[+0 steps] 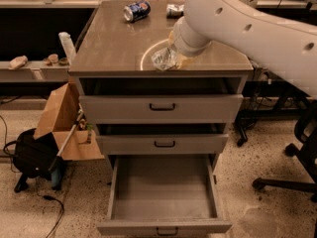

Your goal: Pick 7up can from bottom drawer and place on counter

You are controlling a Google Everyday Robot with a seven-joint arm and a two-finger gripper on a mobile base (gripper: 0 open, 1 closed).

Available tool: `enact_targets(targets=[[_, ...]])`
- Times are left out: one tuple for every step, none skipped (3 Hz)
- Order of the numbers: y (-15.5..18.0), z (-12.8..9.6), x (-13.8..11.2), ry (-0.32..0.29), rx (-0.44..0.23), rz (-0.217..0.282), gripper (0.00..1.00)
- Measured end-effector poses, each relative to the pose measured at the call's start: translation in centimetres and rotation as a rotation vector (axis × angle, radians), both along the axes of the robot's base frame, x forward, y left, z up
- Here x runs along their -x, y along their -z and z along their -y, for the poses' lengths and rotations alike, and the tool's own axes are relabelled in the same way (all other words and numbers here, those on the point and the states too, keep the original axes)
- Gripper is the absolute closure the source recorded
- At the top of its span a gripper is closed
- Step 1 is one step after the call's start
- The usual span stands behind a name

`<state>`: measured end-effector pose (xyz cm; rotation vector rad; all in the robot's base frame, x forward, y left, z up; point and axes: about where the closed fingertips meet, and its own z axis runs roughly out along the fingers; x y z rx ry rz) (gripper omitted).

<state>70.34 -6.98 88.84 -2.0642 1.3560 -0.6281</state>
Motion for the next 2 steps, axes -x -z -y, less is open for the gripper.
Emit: enact_targets(targets=[[-2.54, -0.46, -6.30, 0.028, 0.059, 0.039, 1.00], [-2.35, -0.42, -6.22, 0.024, 0.048, 0.042, 1.00]])
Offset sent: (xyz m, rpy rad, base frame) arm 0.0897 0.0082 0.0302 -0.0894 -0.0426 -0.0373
